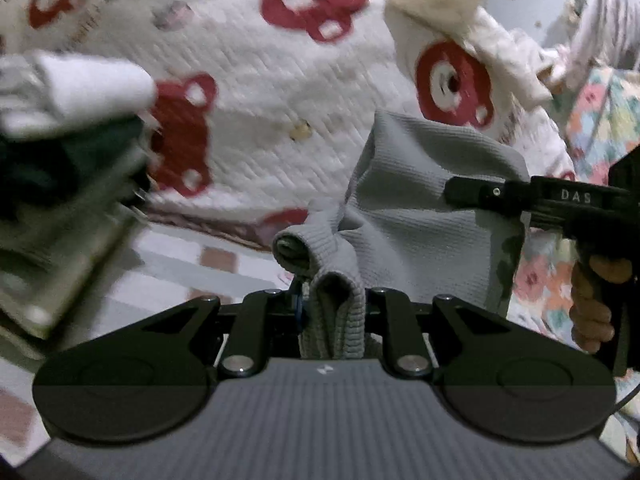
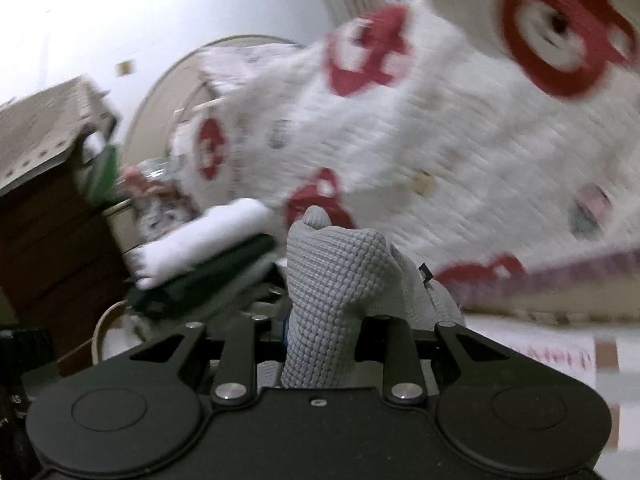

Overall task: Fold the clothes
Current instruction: 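Lift the folded shirt with both grippers and carry it toward the clothes stack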

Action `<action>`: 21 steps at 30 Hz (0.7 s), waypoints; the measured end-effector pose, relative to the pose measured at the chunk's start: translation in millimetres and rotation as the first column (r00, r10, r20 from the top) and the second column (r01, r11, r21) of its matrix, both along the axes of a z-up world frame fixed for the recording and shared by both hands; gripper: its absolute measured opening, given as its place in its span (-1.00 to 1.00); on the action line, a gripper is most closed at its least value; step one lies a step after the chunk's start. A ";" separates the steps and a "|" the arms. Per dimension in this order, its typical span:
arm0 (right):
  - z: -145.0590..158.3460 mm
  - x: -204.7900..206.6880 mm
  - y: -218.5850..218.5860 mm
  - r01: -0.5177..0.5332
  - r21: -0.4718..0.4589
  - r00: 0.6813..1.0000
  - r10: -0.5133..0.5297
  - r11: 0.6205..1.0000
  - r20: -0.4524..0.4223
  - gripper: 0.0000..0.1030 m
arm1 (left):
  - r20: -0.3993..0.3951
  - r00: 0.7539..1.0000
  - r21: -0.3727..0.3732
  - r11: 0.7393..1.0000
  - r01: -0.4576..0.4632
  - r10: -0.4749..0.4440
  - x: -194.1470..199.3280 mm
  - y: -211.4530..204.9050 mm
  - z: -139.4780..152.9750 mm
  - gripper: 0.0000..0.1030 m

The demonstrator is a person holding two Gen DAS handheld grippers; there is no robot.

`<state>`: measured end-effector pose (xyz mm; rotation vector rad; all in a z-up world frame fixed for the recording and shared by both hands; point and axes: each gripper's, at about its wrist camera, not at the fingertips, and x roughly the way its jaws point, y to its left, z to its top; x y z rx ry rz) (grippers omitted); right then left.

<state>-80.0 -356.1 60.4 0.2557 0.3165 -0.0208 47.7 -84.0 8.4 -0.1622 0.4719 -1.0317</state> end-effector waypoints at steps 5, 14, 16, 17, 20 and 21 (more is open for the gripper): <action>51.5 44.4 39.5 -0.197 -0.034 0.980 0.198 0.980 0.026 -0.43 | 0.065 0.989 -0.053 0.991 -0.126 0.130 7.8 70.2 54.5 -0.66; 168.7 182.2 102.3 -0.515 0.039 0.856 0.512 0.856 0.068 -0.43 | 0.227 0.886 -0.192 0.911 -0.365 0.403 35.8 175.5 156.6 -0.66; 183.4 216.6 113.6 -0.532 0.040 0.846 0.529 0.846 0.075 -0.43 | 0.221 0.866 -0.198 0.890 -0.411 0.449 57.8 178.9 168.7 -0.66; 186.7 233.1 118.8 -0.534 0.030 0.844 0.531 0.845 0.074 -0.43 | 0.212 0.863 -0.198 0.885 -0.421 0.458 70.1 177.8 172.2 -0.66; 182.3 280.7 121.6 -0.521 0.069 0.853 0.515 0.851 0.083 -0.43 | 0.209 0.857 -0.181 0.880 -0.439 0.471 112.2 172.1 178.4 -0.66; 178.5 296.2 120.1 -0.520 0.082 0.854 0.513 0.850 0.088 -0.43 | 0.200 0.859 -0.175 0.880 -0.442 0.471 126.4 170.8 180.4 -0.66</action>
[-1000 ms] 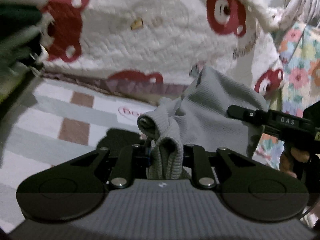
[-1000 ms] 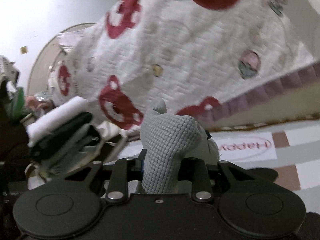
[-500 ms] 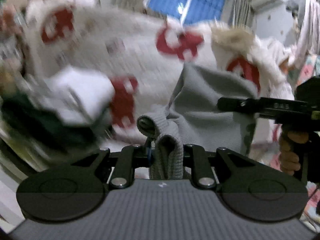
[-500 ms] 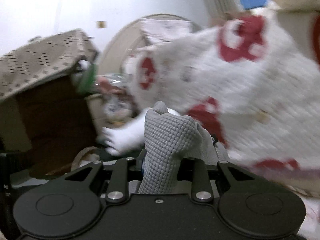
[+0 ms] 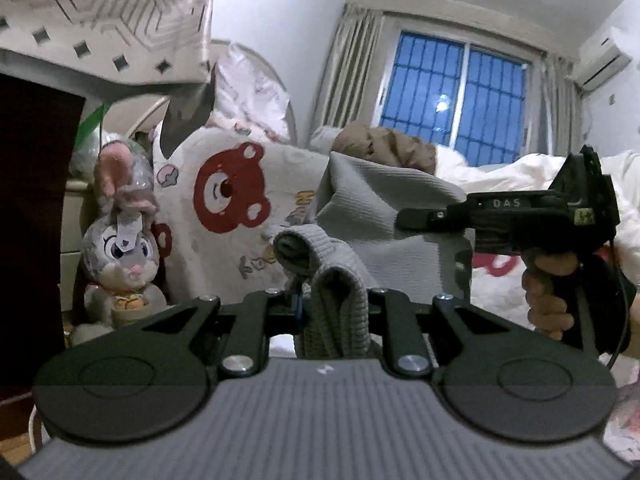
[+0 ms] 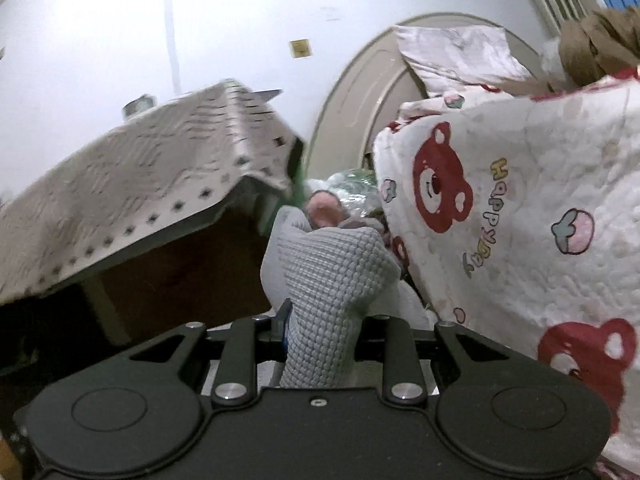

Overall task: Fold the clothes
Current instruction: 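Lift the folded shirt with both grippers and carry it toward the clothes stack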

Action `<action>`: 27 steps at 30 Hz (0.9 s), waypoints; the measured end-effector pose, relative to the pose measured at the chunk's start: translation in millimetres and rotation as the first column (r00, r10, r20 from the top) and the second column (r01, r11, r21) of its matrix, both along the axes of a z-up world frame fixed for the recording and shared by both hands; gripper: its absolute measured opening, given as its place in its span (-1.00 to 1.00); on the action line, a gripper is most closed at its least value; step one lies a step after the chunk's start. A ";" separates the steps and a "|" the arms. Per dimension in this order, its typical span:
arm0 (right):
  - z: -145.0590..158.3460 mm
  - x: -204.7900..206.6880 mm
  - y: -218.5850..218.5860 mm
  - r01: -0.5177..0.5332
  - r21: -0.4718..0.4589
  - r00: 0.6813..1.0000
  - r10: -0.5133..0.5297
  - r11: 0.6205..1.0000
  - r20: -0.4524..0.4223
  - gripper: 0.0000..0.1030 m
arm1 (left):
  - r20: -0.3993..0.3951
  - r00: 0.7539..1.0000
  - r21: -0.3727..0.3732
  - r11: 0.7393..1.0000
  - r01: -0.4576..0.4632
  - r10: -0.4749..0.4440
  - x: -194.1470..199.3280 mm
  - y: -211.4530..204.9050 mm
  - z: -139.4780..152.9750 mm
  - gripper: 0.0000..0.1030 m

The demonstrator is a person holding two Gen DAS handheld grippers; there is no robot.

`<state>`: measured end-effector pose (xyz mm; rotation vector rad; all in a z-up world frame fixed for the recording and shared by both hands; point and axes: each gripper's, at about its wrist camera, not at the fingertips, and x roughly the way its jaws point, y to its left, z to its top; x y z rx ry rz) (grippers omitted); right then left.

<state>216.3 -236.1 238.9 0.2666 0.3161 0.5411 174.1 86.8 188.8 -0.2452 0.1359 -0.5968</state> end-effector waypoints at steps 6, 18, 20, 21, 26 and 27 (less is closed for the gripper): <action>-54.0 77.8 -54.5 0.076 0.124 0.997 -0.071 0.989 -0.040 -0.41 | -0.225 0.970 -0.191 0.980 0.049 -0.092 103.1 -9.4 -29.8 -0.66; -127.7 104.6 -126.1 0.214 0.339 0.963 -0.140 0.916 -0.231 -0.24 | -0.411 0.890 -0.211 0.970 0.118 -0.197 150.9 -52.1 -56.4 -0.66; -133.9 114.3 -130.6 0.296 0.303 0.929 -0.198 0.906 -0.314 0.27 | -0.482 0.868 -0.161 0.986 0.046 -0.119 155.6 -52.3 -71.0 -0.57; -138.4 114.8 -130.7 0.326 0.277 0.913 -0.225 0.904 -0.339 0.34 | -0.515 0.854 -0.134 0.991 0.011 -0.079 157.9 -52.4 -78.3 -0.56; -162.3 96.3 -126.1 0.373 0.297 0.895 -0.256 0.879 -0.365 0.34 | -0.551 0.834 -0.143 0.984 -0.104 0.008 153.9 -28.6 -113.9 -0.24; -165.6 91.0 -124.5 0.371 0.320 0.898 -0.249 0.872 -0.364 0.34 | -0.553 0.833 -0.172 0.978 -0.121 0.005 151.4 -22.1 -116.6 -0.20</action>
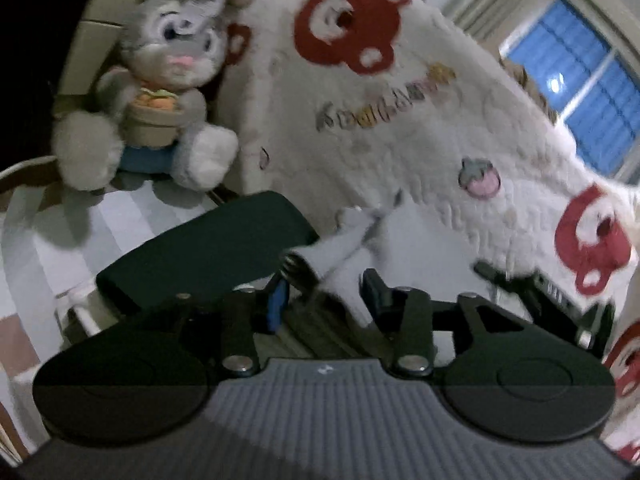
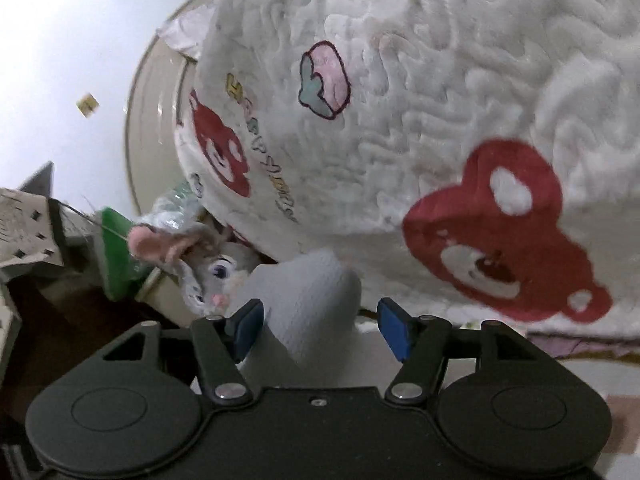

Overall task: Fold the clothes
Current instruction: 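Lower the shirt onto the clothes stack and open both grippers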

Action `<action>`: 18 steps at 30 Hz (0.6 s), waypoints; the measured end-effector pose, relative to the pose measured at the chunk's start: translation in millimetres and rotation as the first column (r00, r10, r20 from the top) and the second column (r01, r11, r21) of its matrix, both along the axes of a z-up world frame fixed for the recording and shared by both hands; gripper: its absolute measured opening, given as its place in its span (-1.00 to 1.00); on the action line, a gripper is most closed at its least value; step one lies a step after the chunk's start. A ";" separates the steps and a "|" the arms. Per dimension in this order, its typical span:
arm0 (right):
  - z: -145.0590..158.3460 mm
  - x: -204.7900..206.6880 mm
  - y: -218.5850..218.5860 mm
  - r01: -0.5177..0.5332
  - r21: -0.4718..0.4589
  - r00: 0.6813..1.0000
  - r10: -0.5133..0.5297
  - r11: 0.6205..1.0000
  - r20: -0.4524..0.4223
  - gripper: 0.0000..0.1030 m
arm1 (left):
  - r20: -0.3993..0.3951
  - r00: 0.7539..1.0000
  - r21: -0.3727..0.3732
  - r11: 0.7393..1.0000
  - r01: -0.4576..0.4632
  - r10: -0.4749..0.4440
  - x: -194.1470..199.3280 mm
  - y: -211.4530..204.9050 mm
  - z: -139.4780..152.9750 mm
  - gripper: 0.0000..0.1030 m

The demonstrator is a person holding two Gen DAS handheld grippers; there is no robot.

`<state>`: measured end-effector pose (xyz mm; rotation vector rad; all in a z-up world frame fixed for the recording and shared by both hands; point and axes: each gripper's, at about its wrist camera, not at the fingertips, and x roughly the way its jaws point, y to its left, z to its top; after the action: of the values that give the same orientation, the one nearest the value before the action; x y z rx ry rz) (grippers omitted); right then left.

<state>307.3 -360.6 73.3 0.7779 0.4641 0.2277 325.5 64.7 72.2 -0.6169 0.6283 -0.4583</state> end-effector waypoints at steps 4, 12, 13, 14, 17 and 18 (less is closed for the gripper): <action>-13.1 -27.3 8.9 -0.009 0.117 0.998 0.001 0.993 0.066 0.36 | 0.036 0.998 -0.045 0.998 -0.054 0.055 -10.8 20.5 -2.7 -0.19; -35.3 -72.6 45.0 -0.134 0.187 0.987 0.115 0.973 0.109 0.38 | 0.386 0.923 0.179 0.981 -0.071 -0.003 -54.6 4.0 37.7 -0.16; -36.7 -74.9 52.1 -0.158 0.197 0.985 0.140 0.968 0.105 0.39 | 0.404 0.913 0.182 0.983 -0.019 -0.057 -54.2 -3.6 42.7 -0.15; -37.1 -79.5 59.1 -0.171 0.188 0.982 0.151 0.967 0.116 0.39 | 0.395 0.914 0.175 0.984 0.027 -0.095 -49.9 -10.5 44.9 -0.15; -27.9 -100.4 84.5 -0.175 0.018 0.969 0.169 0.984 0.182 0.36 | 0.247 0.960 0.175 0.980 0.092 -0.135 -23.0 -31.7 38.7 -0.20; -24.7 -107.5 94.8 -0.166 -0.072 0.963 0.177 0.984 0.204 0.27 | 0.200 0.971 0.189 0.978 0.090 -0.128 -16.9 -35.3 33.0 -0.20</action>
<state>199.8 -265.8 48.6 0.6526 0.3359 0.4526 308.7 29.4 105.2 -0.3573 0.4952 -0.5566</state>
